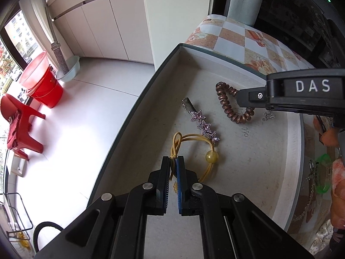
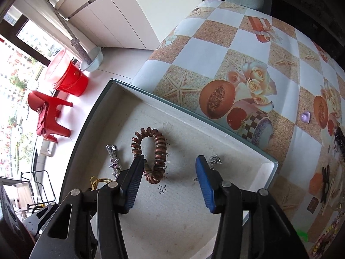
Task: Organize jewelry
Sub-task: 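Carry both hair ties into the white tray and open both grippers, then move the left gripper to the green bangle while the right gripper approaches the polka-dot scrunchie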
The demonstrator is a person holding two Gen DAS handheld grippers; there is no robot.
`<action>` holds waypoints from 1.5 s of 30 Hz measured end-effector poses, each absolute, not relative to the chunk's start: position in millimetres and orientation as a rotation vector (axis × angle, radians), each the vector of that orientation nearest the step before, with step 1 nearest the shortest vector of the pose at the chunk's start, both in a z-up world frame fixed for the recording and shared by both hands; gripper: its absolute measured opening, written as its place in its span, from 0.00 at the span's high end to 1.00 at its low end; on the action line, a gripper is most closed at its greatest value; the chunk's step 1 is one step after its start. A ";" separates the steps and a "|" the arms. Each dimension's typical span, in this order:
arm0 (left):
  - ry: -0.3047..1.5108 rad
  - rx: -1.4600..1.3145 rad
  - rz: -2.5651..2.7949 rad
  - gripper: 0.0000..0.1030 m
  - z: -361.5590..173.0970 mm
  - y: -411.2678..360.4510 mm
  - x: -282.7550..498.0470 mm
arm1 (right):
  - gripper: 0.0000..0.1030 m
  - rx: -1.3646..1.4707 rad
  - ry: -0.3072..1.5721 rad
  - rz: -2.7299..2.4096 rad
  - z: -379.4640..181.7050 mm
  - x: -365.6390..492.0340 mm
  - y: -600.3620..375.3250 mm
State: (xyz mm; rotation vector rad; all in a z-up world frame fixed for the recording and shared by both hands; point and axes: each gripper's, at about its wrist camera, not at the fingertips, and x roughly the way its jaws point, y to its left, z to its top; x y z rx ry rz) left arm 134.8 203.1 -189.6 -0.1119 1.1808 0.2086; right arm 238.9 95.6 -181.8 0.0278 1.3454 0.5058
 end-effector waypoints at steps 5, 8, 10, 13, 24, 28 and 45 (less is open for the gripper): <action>1.188 -0.092 0.204 0.92 -189.3 198.7 134.3 | 0.48 0.070 1.323 0.511 -164.1 233.9 77.9; 1.189 -0.086 0.205 0.92 -188.6 197.6 133.9 | 0.47 0.093 1.312 0.509 -154.6 229.4 63.7; 1.188 -0.089 0.207 0.92 -187.6 197.6 133.8 | 0.47 0.108 1.308 0.507 -150.7 225.2 54.8; 1.186 -0.077 0.205 0.90 -186.5 194.6 134.5 | 0.46 0.134 1.300 0.502 -144.2 217.9 41.7; 1.129 0.033 0.250 0.00 -169.5 179.1 128.6 | 0.44 0.224 1.298 0.461 -130.2 188.0 -9.8; 1.138 0.068 0.224 0.00 -163.3 166.1 123.3 | 0.34 0.263 1.305 0.438 -128.4 175.1 -31.0; 1.152 0.144 0.019 0.00 -133.2 61.0 87.7 | 0.15 0.425 1.304 0.253 -119.7 114.2 -158.5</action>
